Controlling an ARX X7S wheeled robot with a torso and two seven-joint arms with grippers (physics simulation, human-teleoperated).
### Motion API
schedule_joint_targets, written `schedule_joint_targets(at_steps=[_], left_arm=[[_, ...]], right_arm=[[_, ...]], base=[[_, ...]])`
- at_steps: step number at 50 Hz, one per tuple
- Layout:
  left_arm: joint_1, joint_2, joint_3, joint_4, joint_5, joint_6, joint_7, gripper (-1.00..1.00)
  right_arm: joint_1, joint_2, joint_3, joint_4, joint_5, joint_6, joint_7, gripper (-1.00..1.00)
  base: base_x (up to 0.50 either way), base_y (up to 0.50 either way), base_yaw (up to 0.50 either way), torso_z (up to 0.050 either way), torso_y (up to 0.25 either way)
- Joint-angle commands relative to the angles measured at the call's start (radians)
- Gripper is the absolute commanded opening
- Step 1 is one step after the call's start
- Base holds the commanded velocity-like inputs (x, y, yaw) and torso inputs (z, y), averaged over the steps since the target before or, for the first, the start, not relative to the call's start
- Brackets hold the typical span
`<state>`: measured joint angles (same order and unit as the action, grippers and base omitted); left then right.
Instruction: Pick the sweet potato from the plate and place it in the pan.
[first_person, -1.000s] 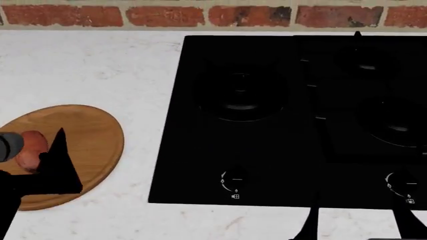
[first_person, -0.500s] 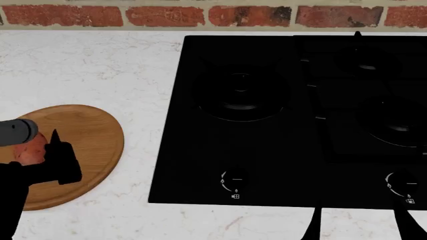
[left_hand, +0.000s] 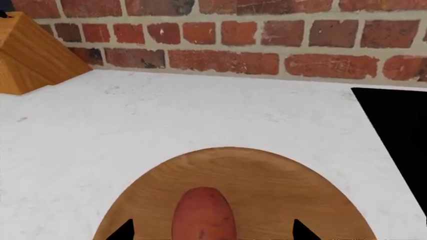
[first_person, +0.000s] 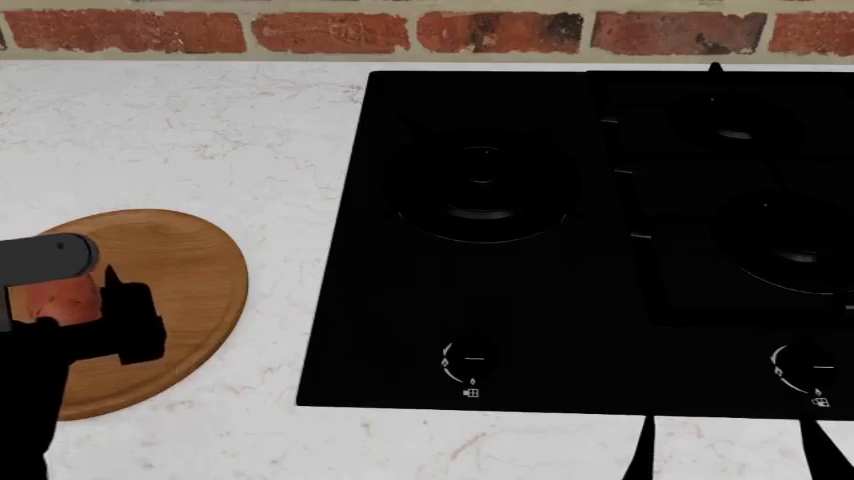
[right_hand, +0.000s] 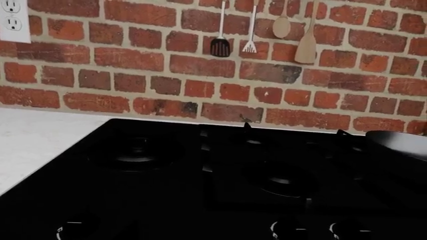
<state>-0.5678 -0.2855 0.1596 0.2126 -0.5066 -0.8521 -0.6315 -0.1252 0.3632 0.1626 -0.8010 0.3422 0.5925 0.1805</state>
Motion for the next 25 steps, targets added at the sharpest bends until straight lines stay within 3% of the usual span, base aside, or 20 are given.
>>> schedule_joint_targets(at_steps=[1, 25], left_arm=[[-0.009, 0.002, 0.031, -0.073, 0.030, 0.037, 0.012, 1.00], [-0.039, 0.018, 0.064, -0.233, 0.078, 0.133, 0.036, 1.00]], right_arm=[[-0.013, 0.003, 0.012, -0.014, 0.013, 0.000, 0.003, 1.00], [-0.036, 0.005, 0.013, -0.001, 0.013, -0.024, 0.007, 1.00]], base=[[0.00, 0.00, 0.00, 0.000, 0.000], [0.00, 0.00, 0.00, 0.000, 0.000]])
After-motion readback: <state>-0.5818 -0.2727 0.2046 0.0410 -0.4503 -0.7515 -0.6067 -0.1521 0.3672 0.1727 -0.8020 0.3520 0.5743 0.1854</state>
